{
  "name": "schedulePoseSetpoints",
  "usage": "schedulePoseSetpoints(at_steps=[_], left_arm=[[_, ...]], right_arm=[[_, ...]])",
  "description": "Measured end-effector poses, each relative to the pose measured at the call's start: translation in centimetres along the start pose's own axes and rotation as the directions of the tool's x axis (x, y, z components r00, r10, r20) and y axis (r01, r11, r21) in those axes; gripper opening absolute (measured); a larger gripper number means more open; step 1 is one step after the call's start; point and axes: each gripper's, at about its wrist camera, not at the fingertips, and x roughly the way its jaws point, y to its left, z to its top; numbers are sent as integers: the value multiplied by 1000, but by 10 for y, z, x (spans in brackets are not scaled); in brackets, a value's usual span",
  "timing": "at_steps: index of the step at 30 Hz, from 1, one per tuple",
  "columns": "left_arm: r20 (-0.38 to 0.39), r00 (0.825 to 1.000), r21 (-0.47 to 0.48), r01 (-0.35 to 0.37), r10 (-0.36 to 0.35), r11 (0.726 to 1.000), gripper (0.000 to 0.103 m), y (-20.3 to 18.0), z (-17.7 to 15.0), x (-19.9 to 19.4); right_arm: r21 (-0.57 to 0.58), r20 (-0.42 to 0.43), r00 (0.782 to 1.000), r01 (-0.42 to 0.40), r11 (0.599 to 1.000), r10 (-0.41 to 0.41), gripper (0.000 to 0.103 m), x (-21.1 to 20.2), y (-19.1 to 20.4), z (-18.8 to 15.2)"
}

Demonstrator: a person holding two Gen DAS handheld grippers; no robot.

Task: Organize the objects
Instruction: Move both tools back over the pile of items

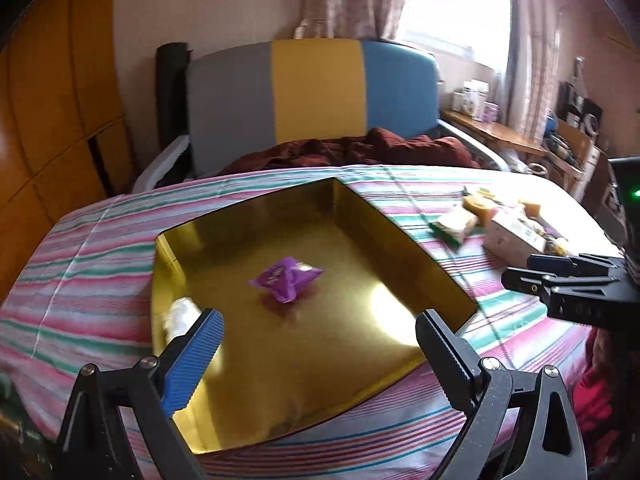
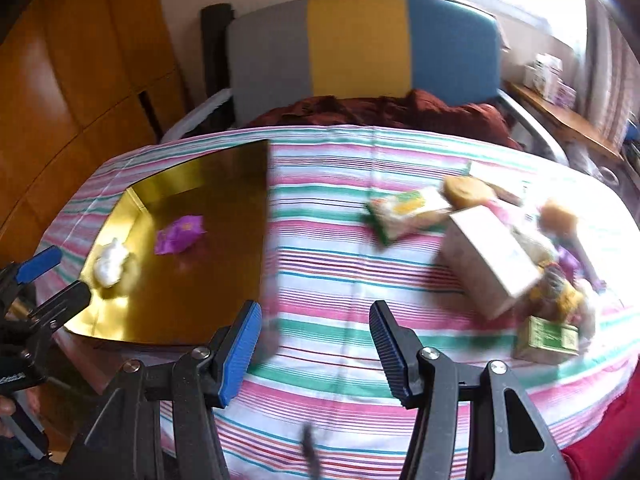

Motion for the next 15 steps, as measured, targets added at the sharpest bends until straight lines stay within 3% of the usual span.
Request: schedulePoseSetpoints(at_steps=[9, 15], left_arm=[[-8, 988, 111, 151, -151, 982, 100, -53, 20, 10], [-49, 965, 176, 261, -257, 949, 102, -100, 40, 23]], right_arm=[[173, 25, 992, 118, 978, -124, 57, -26, -89, 2], [303, 18, 984, 162, 939, -175, 57, -39, -144, 7]])
